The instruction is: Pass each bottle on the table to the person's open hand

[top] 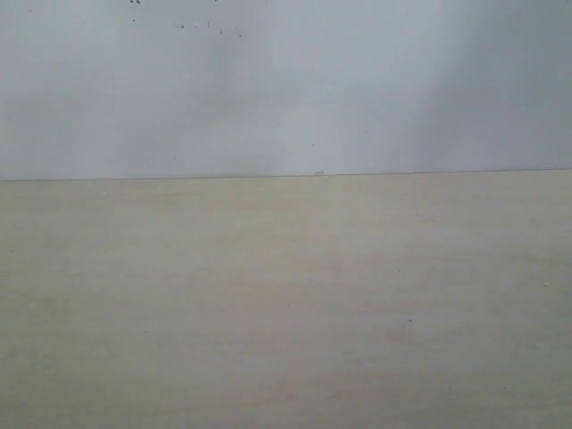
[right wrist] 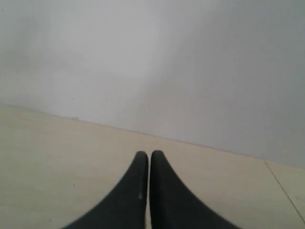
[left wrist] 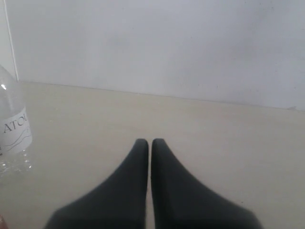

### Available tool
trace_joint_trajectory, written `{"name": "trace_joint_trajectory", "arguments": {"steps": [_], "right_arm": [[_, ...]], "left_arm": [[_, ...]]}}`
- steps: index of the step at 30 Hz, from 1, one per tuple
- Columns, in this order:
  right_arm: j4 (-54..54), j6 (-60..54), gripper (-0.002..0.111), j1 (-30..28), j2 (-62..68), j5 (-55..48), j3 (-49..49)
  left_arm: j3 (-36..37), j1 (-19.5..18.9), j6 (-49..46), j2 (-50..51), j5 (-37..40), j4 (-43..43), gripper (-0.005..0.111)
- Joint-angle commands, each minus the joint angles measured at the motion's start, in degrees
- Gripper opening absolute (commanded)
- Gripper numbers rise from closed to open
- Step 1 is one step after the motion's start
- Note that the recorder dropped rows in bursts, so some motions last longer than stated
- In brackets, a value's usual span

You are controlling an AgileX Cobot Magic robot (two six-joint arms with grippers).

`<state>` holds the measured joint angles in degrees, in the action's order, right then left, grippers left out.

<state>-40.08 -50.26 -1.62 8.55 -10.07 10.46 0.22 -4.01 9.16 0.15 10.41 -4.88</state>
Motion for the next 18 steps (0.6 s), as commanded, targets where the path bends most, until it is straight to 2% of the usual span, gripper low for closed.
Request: {"name": "trace_joint_trajectory", "arguments": {"steps": [1,12,13,16,18], "right_arm": [[2.2,0.3,0.001,-1.8,-6.8,0.9,-5.9],[4.2,0.3,0.001,-1.8,-7.1,0.8,-5.9],[9.1,4.2,0.001,-1.8,-7.1,0.4,-5.9],[28.4,36.7,0.001,-1.8,-7.1,2.1,-6.3],[37.2,46.2,0.001,-1.8,-7.1,3.2,-7.9]], "left_arm": [[-0.2,-0.2,0.1,-0.2,0.1,0.0,0.004],[-0.2,-0.2,0.1,-0.2,0.1,0.0,0.004],[-0.2,-0.2,0.1,-0.2,0.1,0.0,0.004],[-0.2,-0.2,0.1,-0.2,0.1,0.0,0.004],[-0.2,-0.2,0.1,-0.2,0.1,0.0,0.004]]}}
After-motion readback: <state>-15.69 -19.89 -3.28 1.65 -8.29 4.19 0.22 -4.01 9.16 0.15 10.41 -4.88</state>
